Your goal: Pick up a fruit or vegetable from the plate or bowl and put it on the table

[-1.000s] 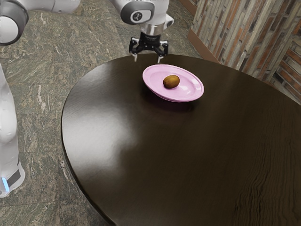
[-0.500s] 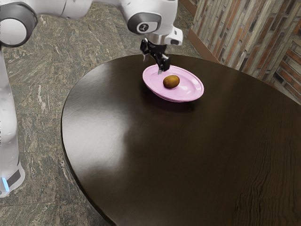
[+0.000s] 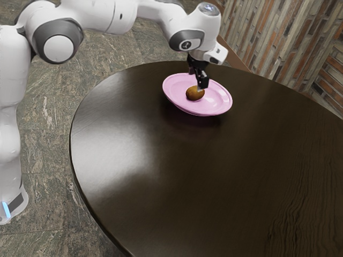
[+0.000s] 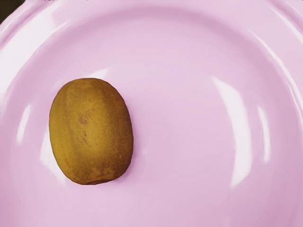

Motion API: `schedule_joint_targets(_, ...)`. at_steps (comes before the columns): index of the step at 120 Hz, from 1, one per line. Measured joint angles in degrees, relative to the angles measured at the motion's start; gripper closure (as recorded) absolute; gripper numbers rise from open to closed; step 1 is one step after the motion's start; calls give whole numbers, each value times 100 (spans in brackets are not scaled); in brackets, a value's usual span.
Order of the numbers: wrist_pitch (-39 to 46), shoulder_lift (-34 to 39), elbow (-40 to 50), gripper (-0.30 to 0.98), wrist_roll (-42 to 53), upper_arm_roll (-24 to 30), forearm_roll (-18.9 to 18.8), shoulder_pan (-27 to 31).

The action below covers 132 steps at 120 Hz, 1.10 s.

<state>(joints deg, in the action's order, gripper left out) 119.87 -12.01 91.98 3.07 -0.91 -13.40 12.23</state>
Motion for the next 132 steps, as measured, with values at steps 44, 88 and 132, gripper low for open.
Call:
schedule_joint_targets(44,213,-72,247,2,722,-9,114,190)
schedule_joint_targets(88,490,-291,248,2,1083,-17,212,337)
schedule_joint_targets(132,982,-1146,-614,3,1371,-6,199,407)
